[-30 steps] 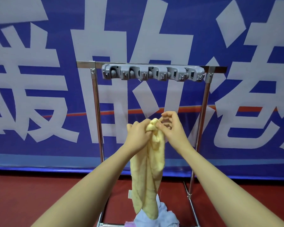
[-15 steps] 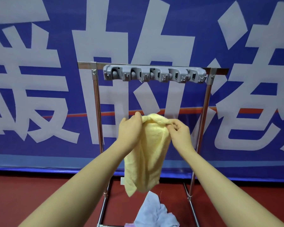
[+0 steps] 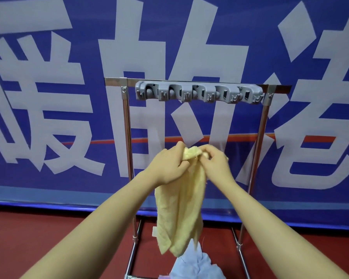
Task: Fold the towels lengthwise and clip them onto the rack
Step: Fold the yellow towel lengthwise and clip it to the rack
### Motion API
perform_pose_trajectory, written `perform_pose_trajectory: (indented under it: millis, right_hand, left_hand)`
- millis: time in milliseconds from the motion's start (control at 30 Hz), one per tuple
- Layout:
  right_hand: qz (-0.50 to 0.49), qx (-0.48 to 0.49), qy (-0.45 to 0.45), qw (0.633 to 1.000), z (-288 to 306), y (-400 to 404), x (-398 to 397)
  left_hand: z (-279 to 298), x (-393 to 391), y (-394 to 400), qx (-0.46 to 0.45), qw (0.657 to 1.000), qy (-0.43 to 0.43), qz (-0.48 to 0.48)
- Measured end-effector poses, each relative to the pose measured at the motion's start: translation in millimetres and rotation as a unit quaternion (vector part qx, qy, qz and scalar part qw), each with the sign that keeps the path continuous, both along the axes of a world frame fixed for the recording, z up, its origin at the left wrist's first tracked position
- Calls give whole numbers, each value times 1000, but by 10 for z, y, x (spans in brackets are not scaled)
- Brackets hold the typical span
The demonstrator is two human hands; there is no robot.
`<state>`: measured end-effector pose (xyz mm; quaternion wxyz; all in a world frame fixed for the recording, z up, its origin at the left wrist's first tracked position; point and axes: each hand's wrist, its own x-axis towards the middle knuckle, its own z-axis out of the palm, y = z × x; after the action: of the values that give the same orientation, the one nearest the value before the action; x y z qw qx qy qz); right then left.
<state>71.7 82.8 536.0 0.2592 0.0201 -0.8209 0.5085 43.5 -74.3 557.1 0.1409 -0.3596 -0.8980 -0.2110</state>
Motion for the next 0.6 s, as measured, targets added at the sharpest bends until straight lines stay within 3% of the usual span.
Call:
perform_pose_trajectory:
  millis: [67,200,400,600]
  right_hand:
    - [-17,12,15,1000,21,58,-33]
    - [-69,55,26,996,7,88,-96]
    - [-94,42,52,993,30,147,-55]
    - [-139,55,40,988,16,225,-37]
  left_hand:
    - [-44,-49,-73,2,998,-57,7]
    - [-185,-136,-93,-31,994,-77,64]
    - [-276,-190,-113,42,973,-184,131]
    - [-284,-138,-101,-42,984,-1,173]
